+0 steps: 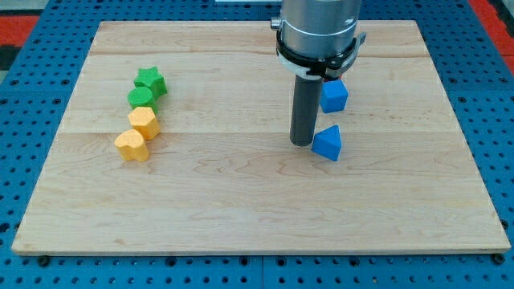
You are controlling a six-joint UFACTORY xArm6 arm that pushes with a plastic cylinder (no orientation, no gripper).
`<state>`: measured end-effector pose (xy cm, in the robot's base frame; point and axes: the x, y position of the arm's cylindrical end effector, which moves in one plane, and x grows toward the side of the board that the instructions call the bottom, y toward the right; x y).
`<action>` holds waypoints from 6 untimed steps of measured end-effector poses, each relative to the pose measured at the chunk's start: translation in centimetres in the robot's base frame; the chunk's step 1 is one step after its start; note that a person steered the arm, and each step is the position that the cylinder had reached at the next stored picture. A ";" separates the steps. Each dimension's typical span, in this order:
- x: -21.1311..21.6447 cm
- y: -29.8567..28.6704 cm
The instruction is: Place the arm to the left of the blue cube
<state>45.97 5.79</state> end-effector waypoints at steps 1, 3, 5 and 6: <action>-0.3 0.0; -1.0 -4.2; -4.5 -3.7; -8.9 -1.4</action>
